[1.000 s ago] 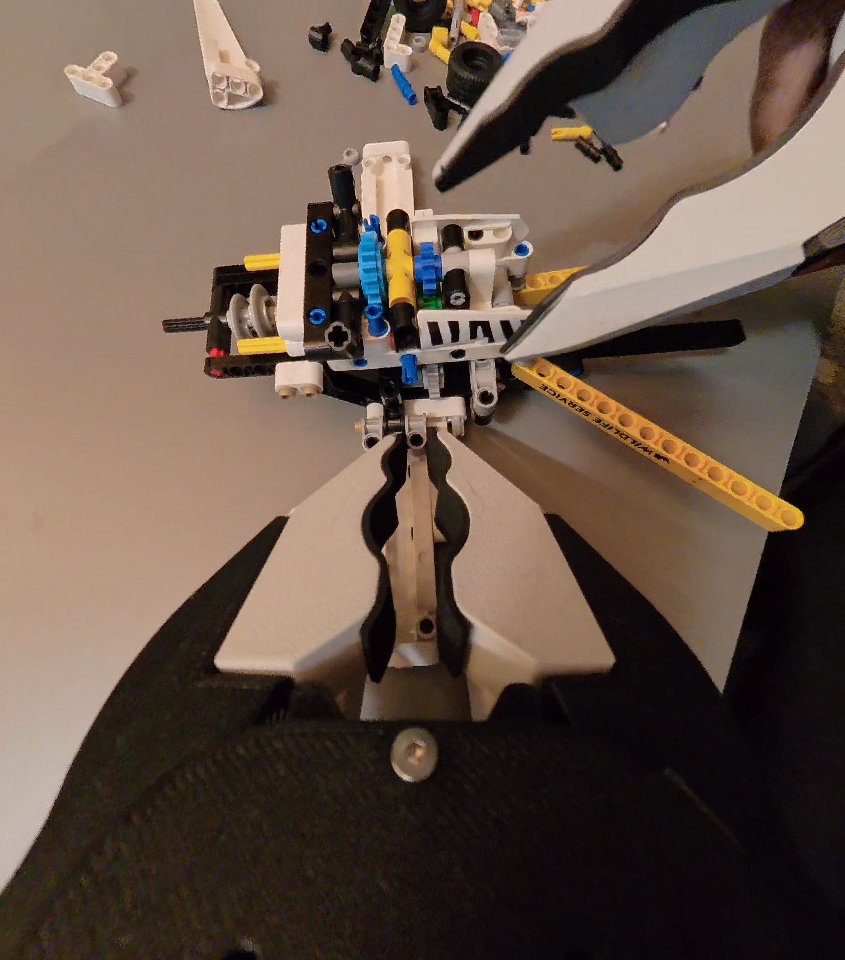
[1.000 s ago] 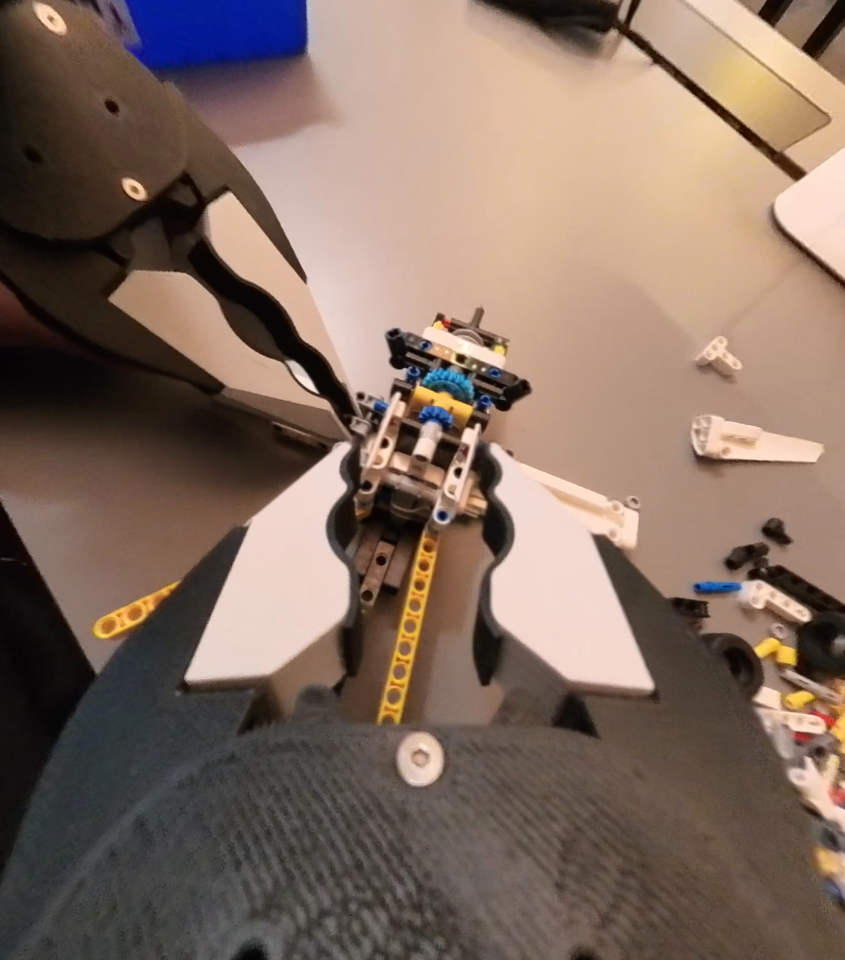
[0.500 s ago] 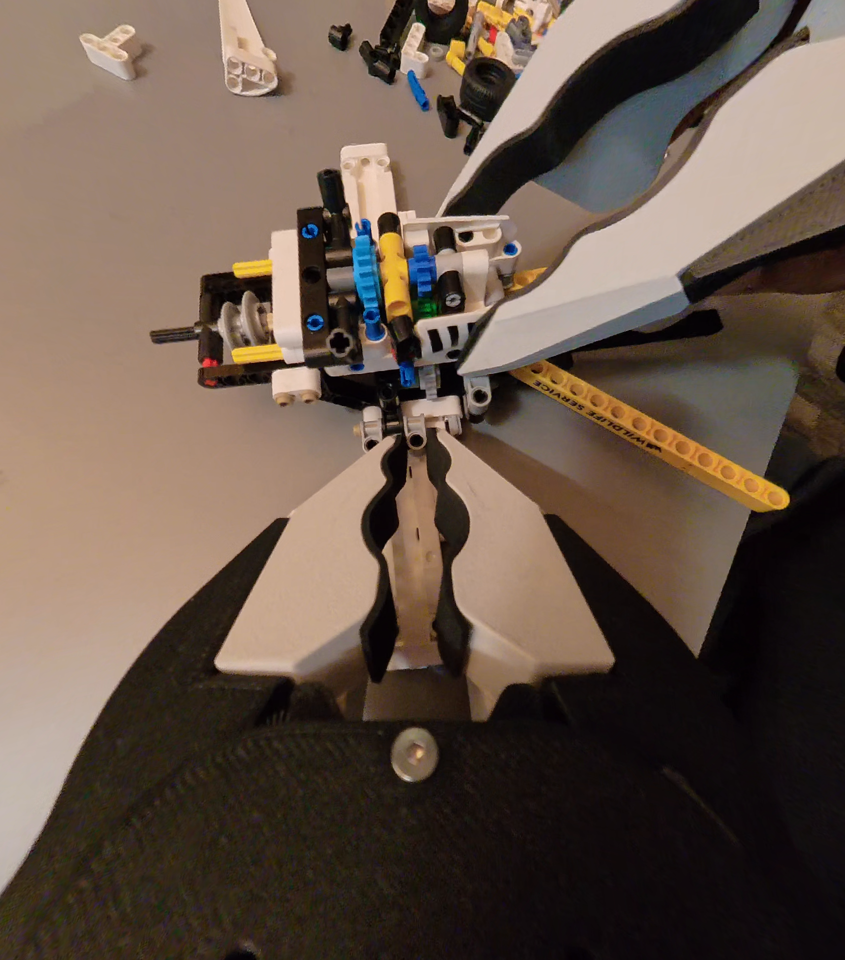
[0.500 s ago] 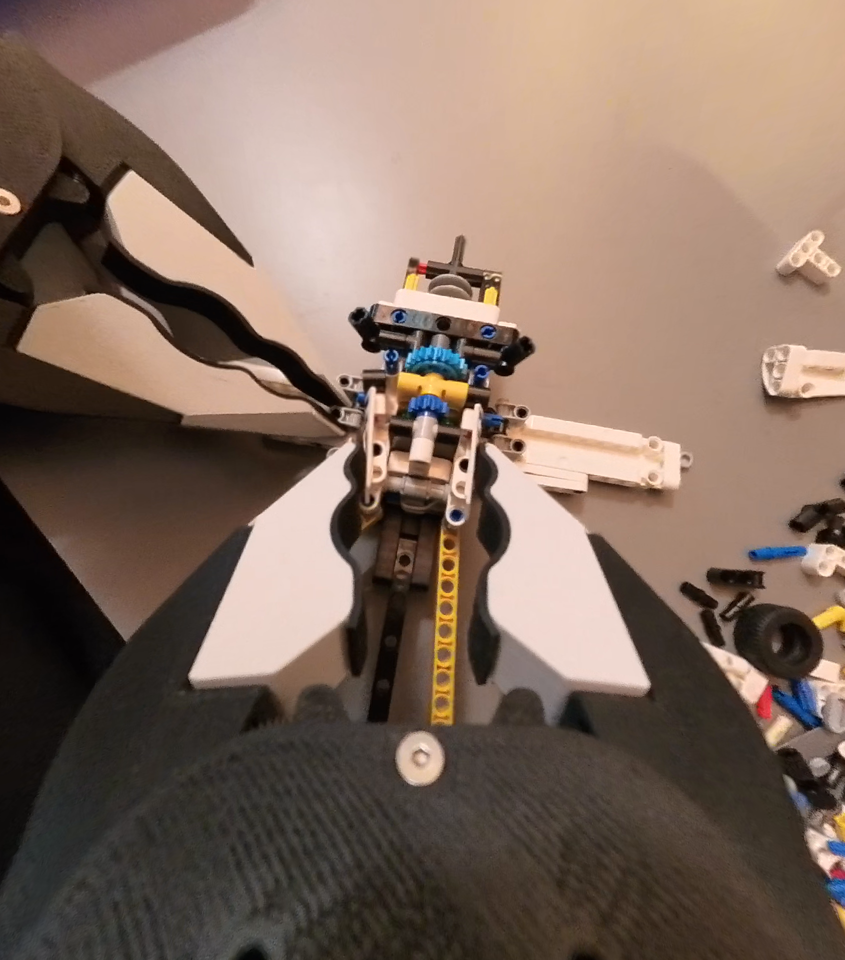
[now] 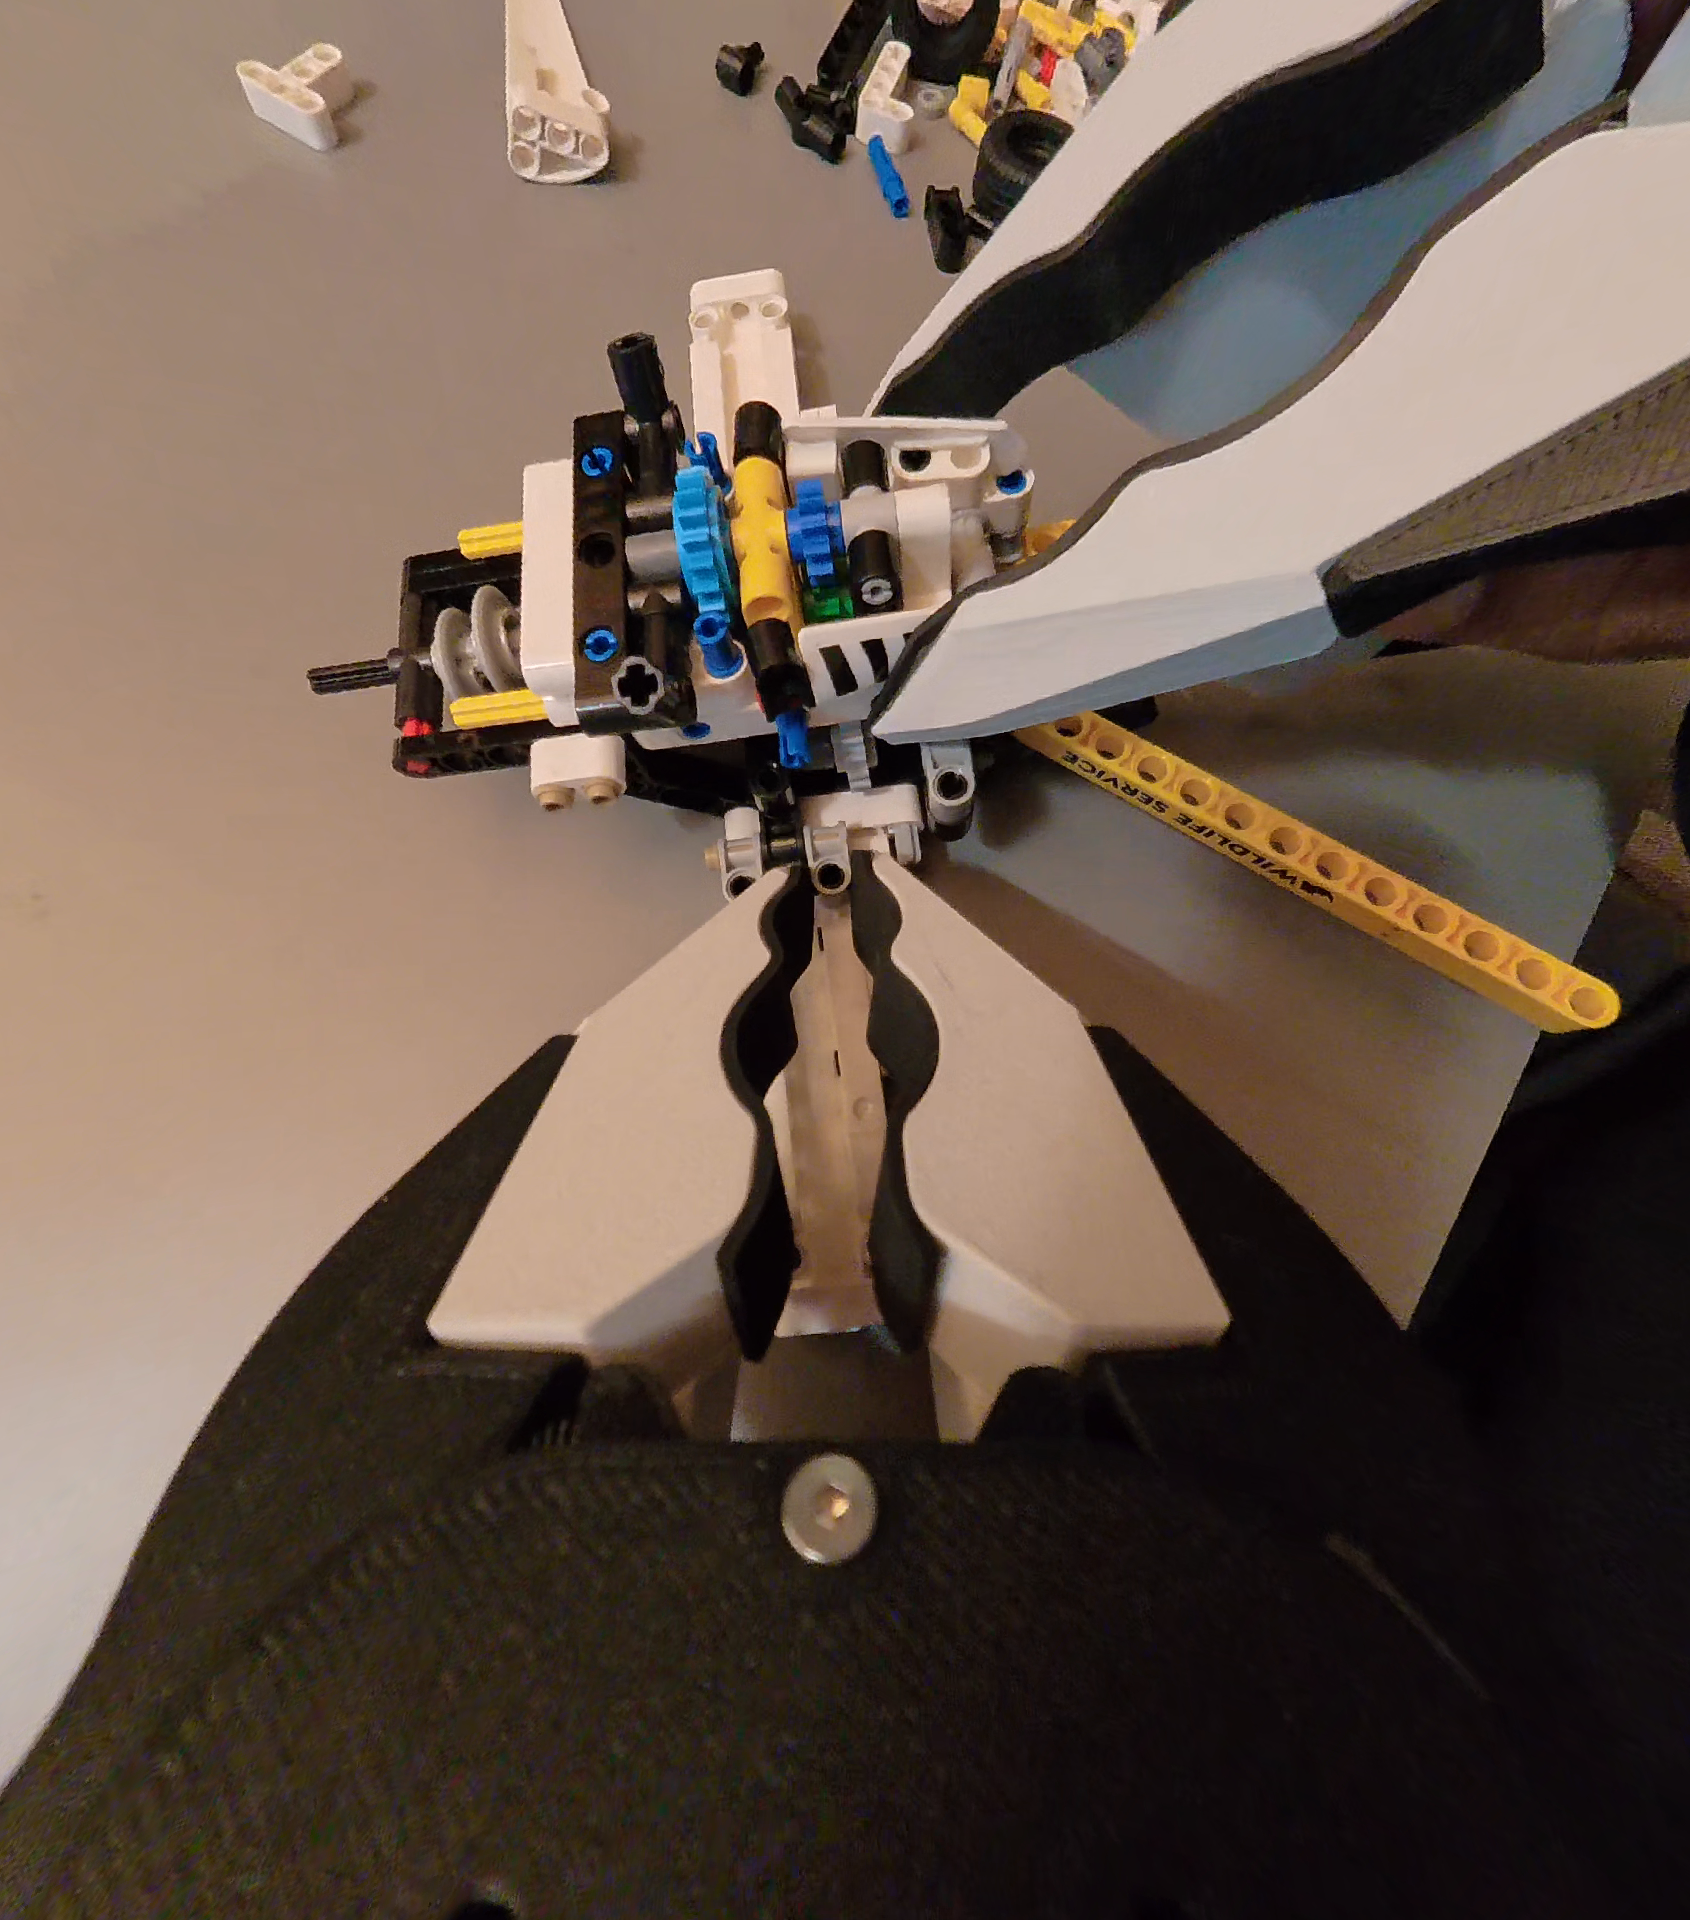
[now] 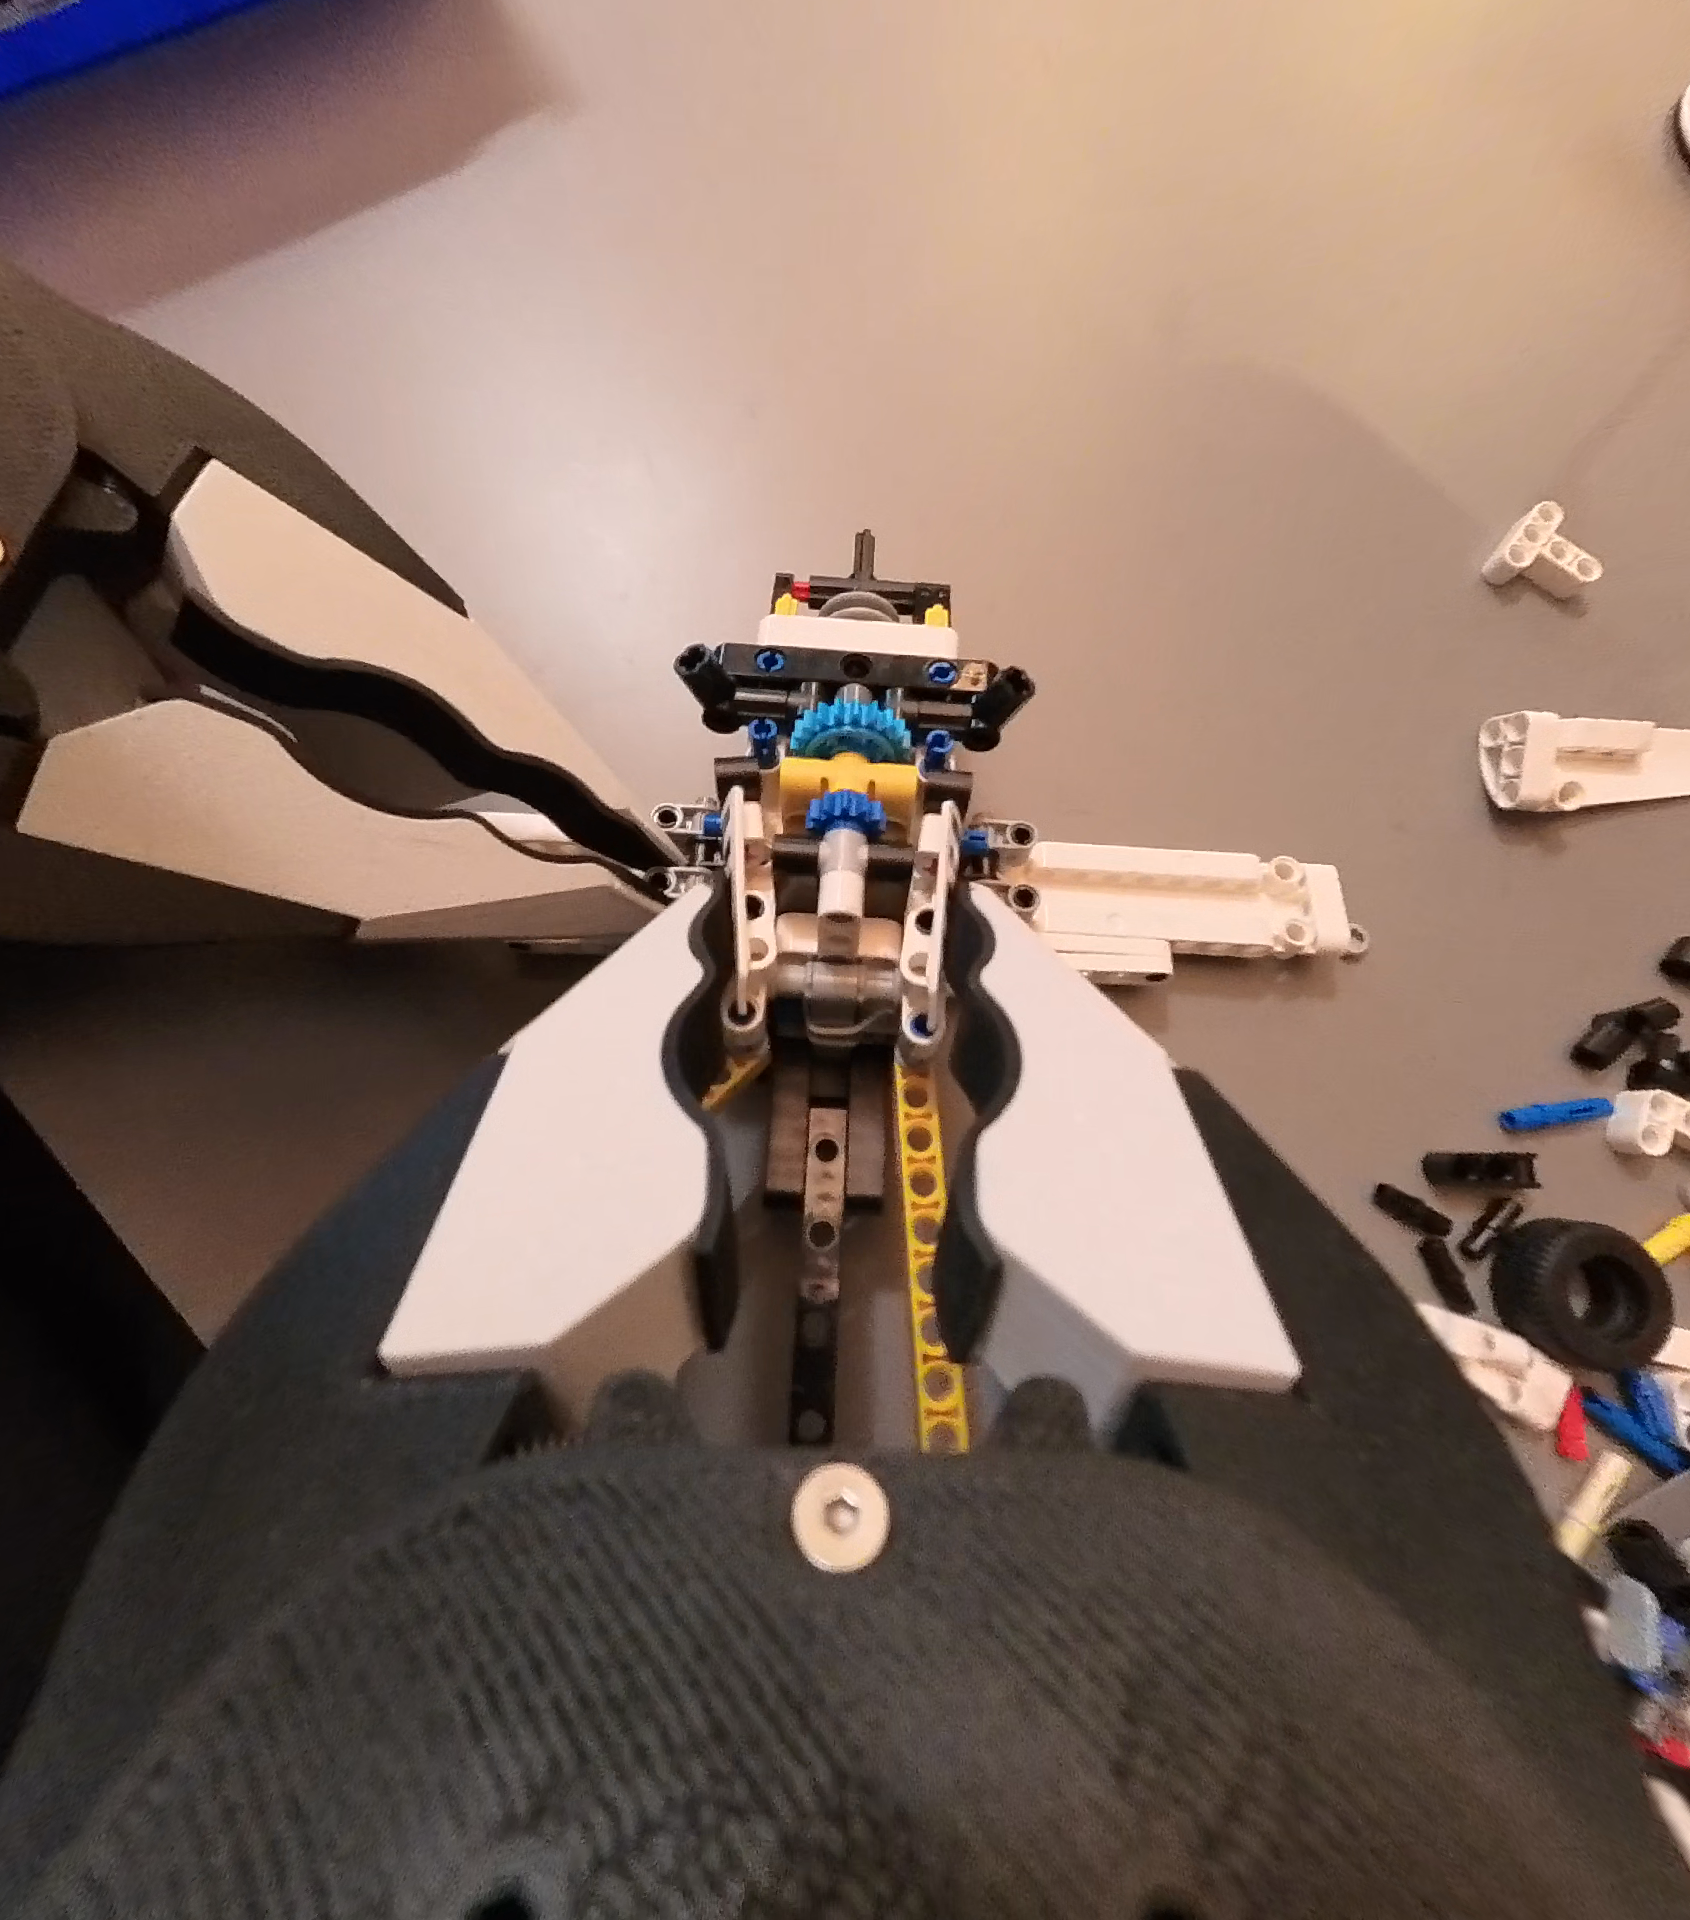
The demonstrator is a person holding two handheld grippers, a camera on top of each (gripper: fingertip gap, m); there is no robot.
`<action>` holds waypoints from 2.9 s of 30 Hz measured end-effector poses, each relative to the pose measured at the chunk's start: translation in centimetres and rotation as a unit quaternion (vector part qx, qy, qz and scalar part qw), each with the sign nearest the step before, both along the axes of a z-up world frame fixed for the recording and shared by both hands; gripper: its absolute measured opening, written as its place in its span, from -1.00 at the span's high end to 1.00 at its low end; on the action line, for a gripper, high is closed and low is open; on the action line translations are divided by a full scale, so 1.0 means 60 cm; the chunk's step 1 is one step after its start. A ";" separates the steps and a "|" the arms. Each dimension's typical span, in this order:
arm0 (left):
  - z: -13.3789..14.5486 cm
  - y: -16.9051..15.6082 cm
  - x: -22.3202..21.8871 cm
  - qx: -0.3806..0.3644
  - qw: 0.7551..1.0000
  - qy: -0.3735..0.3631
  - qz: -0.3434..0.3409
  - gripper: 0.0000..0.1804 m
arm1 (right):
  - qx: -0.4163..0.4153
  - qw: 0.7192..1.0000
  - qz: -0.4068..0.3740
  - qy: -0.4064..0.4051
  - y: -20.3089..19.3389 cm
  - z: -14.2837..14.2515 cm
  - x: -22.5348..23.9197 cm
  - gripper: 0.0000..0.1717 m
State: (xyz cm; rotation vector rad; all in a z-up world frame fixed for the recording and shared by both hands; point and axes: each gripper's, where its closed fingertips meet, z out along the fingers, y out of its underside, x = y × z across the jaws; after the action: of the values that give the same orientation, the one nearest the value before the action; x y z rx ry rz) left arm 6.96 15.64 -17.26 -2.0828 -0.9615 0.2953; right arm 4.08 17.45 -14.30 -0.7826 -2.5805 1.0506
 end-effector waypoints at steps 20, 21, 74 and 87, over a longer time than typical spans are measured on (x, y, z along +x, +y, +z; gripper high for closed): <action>0.000 0.002 0.000 -0.010 1.000 0.010 0.008 0.93 | -0.025 0.999 -0.020 0.011 0.000 0.000 -0.003 0.53; 0.000 0.002 0.001 -0.028 0.999 0.024 0.002 0.93 | -0.025 0.999 -0.020 0.012 0.001 0.000 -0.003 0.52; -0.008 0.002 0.011 -0.045 0.999 0.019 -0.012 0.83 | -0.031 0.999 -0.012 0.022 0.002 -0.003 0.002 0.52; -0.008 0.002 0.010 -0.042 0.999 0.019 -0.015 0.84 | -0.030 0.999 -0.014 0.022 0.002 -0.002 0.001 0.52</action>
State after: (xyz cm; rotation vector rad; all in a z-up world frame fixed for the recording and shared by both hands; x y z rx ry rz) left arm 7.56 15.75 -17.72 -2.1591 -0.9093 0.3637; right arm 4.14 17.59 -14.45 -0.7989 -2.5046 1.1280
